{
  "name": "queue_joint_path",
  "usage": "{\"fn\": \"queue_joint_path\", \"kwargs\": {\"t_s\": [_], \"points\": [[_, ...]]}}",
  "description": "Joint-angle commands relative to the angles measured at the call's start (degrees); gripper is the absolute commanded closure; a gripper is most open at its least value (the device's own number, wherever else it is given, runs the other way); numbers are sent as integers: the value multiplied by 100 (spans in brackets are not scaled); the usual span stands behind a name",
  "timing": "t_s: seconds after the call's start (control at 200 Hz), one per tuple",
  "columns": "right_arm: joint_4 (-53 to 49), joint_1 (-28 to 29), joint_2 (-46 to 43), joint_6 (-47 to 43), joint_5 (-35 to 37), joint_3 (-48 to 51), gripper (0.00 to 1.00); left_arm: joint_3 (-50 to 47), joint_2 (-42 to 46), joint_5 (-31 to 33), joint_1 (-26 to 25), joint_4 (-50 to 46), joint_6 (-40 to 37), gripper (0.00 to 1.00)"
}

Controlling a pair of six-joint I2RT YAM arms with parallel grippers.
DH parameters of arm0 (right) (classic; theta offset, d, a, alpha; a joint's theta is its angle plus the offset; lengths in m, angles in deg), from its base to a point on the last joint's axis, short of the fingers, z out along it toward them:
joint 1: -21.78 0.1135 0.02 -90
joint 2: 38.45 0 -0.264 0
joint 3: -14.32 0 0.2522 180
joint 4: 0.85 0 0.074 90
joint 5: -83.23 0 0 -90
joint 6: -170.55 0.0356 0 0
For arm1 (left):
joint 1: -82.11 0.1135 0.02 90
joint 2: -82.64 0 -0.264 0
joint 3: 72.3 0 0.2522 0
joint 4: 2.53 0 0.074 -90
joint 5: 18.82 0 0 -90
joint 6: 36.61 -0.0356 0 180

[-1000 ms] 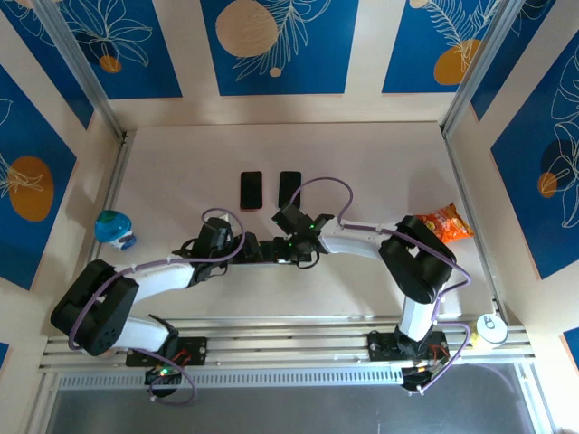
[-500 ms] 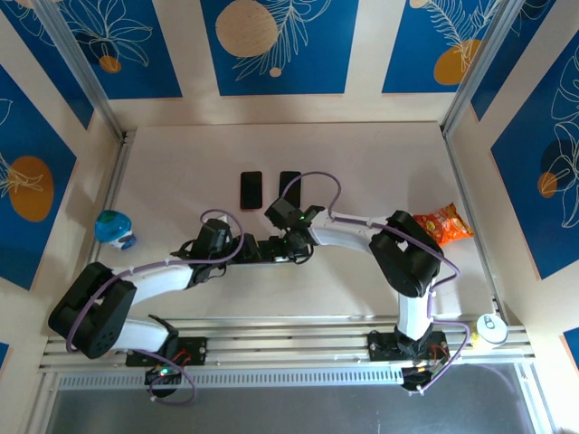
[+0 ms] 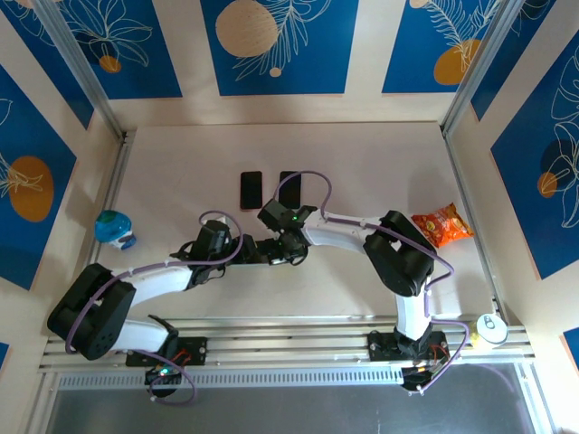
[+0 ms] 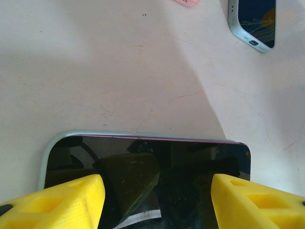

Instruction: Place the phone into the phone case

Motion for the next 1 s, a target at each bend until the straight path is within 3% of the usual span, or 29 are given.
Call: {"fn": "queue_joint_path", "kwargs": {"t_s": [0.0, 0.375, 0.765, 0.995], "points": [[-278, 504, 1327, -43, -673, 711, 100, -233, -131, 163, -12, -633, 14, 37], [-128, 648, 1536, -130, -821, 856, 100, -241, -419, 198, 6, -569, 156, 37], [-319, 442, 1811, -443, -1092, 606, 100, -70, -562, 206, 136, -633, 315, 37], [-903, 454, 1557, -474, -1302, 386, 100, 456, -676, 115, 287, -1208, 234, 37]]}}
